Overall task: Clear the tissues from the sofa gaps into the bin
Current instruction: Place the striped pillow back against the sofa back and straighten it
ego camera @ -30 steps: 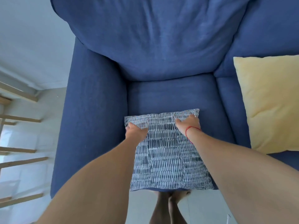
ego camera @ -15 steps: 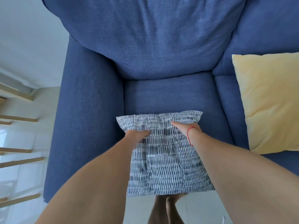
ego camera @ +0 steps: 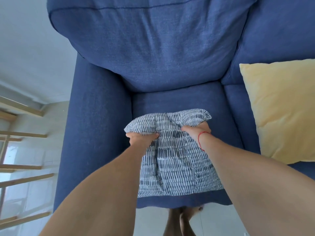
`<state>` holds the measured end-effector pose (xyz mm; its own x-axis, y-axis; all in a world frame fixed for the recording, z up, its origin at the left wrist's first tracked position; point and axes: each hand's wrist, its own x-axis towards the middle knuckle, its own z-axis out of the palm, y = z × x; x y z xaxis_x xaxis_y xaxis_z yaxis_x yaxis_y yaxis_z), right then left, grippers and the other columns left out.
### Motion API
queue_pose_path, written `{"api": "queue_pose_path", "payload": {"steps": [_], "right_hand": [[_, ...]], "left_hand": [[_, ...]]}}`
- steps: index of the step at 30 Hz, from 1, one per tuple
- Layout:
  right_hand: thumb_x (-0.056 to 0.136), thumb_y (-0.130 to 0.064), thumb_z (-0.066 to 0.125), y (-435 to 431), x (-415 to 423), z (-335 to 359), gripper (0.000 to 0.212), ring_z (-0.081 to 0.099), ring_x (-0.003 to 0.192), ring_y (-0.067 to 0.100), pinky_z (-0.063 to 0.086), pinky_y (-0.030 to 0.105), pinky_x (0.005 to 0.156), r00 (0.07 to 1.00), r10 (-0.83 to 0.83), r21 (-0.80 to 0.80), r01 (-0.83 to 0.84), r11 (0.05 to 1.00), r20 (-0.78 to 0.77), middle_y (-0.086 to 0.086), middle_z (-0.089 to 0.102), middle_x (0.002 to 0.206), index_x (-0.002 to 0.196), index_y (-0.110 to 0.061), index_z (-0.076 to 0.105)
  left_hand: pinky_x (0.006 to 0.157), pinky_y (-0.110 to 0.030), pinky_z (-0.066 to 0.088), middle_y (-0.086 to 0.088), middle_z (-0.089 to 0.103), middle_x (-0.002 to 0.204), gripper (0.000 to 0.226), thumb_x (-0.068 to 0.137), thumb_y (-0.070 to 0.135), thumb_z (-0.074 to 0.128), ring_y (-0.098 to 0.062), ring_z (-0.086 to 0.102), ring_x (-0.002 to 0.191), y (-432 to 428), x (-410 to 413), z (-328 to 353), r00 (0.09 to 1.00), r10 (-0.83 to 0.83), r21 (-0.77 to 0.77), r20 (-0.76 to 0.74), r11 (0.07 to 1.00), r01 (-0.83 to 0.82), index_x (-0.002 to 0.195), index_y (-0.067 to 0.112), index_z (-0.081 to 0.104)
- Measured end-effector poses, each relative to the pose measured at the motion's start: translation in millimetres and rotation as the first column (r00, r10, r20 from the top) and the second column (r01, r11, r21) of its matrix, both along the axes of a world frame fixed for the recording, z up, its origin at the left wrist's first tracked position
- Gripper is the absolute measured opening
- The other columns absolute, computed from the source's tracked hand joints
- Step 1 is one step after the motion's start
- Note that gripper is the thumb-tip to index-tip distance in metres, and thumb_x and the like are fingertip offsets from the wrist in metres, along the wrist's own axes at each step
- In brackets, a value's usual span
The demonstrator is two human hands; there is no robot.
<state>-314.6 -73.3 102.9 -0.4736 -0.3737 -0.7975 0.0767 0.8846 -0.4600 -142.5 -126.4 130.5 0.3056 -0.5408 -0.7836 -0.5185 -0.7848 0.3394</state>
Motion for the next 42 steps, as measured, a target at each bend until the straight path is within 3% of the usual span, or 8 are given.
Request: {"api": "queue_pose_path", "payload": {"steps": [4, 11, 18, 22, 28, 34, 39, 42], "right_hand": [[0.071, -0.039, 0.07, -33, -9, 39, 0.059, 0.065, 0.1, 0.03, 0.055, 0.043, 0.088, 0.991, -0.073, -0.14, 0.057, 0.989, -0.116, 0.007, 0.064, 0.113, 0.118, -0.011, 0.046], [0.065, -0.039, 0.073, -78, -41, 80, 0.064, 0.066, 0.099, 0.028, 0.054, 0.043, 0.092, 0.975, -0.162, -0.362, 0.098, 0.927, -0.153, 0.004, 0.065, 0.114, 0.12, -0.017, 0.049], [0.068, -0.029, 0.078, -116, -69, 77, 0.055, 0.06, 0.097, 0.017, 0.048, 0.035, 0.091, 0.997, -0.073, -0.514, 0.045, 0.856, -0.034, -0.008, 0.061, 0.104, 0.112, -0.029, 0.047], [0.072, -0.012, 0.073, -142, -78, 72, 0.054, 0.059, 0.103, 0.019, 0.046, 0.031, 0.086, 0.995, 0.058, -0.489, -0.089, 0.867, -0.078, -0.002, 0.059, 0.112, 0.118, -0.023, 0.047], [0.08, -0.003, 0.065, -177, -82, 65, 0.039, 0.053, 0.089, 0.013, 0.04, 0.02, 0.08, 0.968, -0.097, -0.538, -0.043, 0.842, -0.23, -0.004, 0.057, 0.099, 0.117, -0.013, 0.056], [0.07, -0.015, 0.081, -194, -79, 40, 0.061, 0.054, 0.118, 0.031, 0.048, 0.047, 0.098, 0.89, -0.224, -0.345, 0.081, 0.935, -0.397, 0.009, 0.053, 0.126, 0.12, -0.013, 0.047], [0.078, -0.014, 0.076, -200, -66, 37, 0.047, 0.062, 0.107, 0.034, 0.048, 0.037, 0.076, 0.81, -0.323, -0.345, 0.16, 0.925, -0.49, 0.012, 0.058, 0.12, 0.113, -0.009, 0.045], [0.084, -0.016, 0.066, -203, -57, 29, 0.045, 0.062, 0.105, 0.035, 0.047, 0.037, 0.075, 0.853, -0.275, -0.38, 0.098, 0.92, -0.443, 0.013, 0.058, 0.122, 0.121, -0.006, 0.043]], "left_hand": [[0.1, -0.043, 0.041, -0.014, 0.041, 0.144, 0.111, 0.078, 0.031, 0.079, -0.033, 0.046, 0.126, -25, -22, 31, 0.998, -0.001, -0.166, -0.066, 0.986, -0.01, 0.151, 0.007, -0.001], [0.077, -0.03, 0.041, -0.001, 0.043, 0.105, 0.074, 0.074, 0.029, 0.083, -0.02, 0.047, 0.09, -77, -43, 66, 0.993, -0.057, -0.455, -0.108, 0.89, 0.001, 0.122, 0.015, 0.029], [0.093, -0.046, 0.05, -0.001, 0.048, 0.107, 0.069, 0.074, 0.027, 0.081, -0.023, 0.053, 0.097, -117, -56, 45, 0.997, -0.006, -0.595, -0.076, 0.803, -0.041, 0.12, 0.014, 0.032], [0.093, -0.05, 0.051, -0.01, 0.058, 0.116, 0.048, 0.084, 0.027, 0.071, -0.032, 0.06, 0.101, -141, -53, 33, 1.0, 0.008, -0.567, -0.018, 0.824, -0.017, 0.119, 0.014, 0.04], [0.073, -0.033, 0.046, -0.001, 0.052, 0.098, 0.039, 0.089, 0.019, 0.067, -0.021, 0.054, 0.085, -170, -64, 31, 0.998, -0.064, -0.709, -0.021, 0.704, 0.03, 0.117, 0.006, 0.044], [0.084, -0.042, 0.053, -0.006, 0.054, 0.114, 0.059, 0.081, 0.027, 0.075, -0.026, 0.057, 0.1, -190, -63, 14, 0.998, -0.049, -0.656, -0.047, 0.755, 0.006, 0.123, 0.013, 0.036], [0.092, -0.043, 0.047, -0.014, 0.037, 0.125, 0.071, 0.068, 0.02, 0.085, -0.028, 0.046, 0.104, -203, -64, 9, 0.987, 0.056, -0.704, 0.149, 0.707, 0.067, 0.117, 0.008, 0.036], [0.099, -0.038, 0.046, -0.011, 0.036, 0.13, 0.055, 0.079, 0.009, 0.073, -0.026, 0.049, 0.108, -206, -68, 0, 0.967, -0.161, -0.747, 0.196, 0.614, 0.254, 0.121, 0.011, 0.039]]}}
